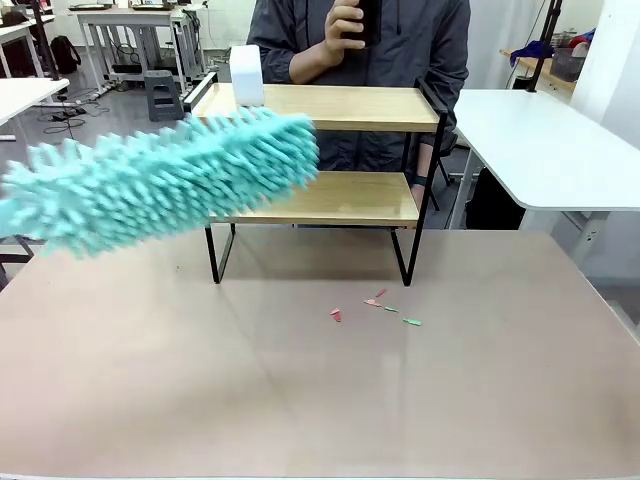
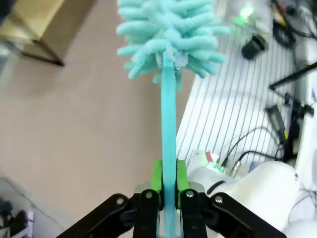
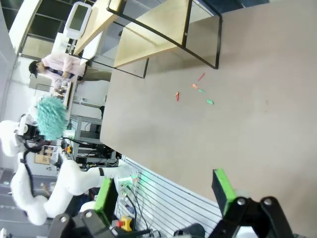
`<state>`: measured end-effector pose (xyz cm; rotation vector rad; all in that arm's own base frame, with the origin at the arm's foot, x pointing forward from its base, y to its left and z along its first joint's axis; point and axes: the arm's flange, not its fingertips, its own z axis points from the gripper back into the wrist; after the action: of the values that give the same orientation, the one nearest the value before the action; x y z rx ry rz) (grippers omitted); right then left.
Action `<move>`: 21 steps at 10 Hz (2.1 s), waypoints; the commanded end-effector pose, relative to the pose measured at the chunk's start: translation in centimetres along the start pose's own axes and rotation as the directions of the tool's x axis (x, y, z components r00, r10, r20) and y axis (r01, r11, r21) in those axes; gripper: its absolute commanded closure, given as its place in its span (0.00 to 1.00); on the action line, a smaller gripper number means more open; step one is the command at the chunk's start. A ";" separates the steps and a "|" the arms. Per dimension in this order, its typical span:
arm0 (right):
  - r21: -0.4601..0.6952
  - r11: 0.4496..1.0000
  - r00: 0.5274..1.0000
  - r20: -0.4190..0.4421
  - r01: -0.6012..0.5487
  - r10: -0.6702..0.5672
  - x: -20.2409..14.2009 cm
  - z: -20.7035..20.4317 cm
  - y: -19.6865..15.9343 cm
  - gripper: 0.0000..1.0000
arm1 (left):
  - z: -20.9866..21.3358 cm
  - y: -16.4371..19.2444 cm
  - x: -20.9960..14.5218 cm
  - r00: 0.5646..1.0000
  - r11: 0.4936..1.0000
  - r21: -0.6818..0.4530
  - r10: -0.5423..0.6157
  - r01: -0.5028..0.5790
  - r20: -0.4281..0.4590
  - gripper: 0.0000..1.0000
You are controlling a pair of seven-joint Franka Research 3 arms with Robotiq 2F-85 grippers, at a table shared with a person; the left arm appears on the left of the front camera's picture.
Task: Clean the shelf.
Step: Clean the remaining tier of the Shelf with the Duster once objects are removed, then hand the Duster back to the human.
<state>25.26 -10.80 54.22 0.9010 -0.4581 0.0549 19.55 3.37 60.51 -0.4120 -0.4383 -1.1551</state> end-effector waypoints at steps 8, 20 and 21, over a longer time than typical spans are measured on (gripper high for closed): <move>0.024 0.999 1.000 0.014 -0.023 0.023 0.3 0.0 0.1 0.00 | 1.3 5.6 -12.5 0.583 0.658 -0.125 0.727 -0.743 0.363 0.87; 0.001 1.000 1.000 0.000 0.000 0.000 0.0 0.0 0.0 0.00 | 1.3 5.6 -12.5 0.583 0.658 -0.125 0.727 -0.743 0.363 0.87; 0.031 0.999 0.994 0.101 0.027 -0.030 -2.4 3.4 -0.4 0.00 | 1.4 5.5 -12.5 0.569 0.644 -0.137 0.741 -0.753 0.356 0.87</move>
<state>24.58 -11.73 54.44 0.9082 -0.4805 0.0318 20.32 15.71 54.60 -0.7224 -0.5419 -0.2082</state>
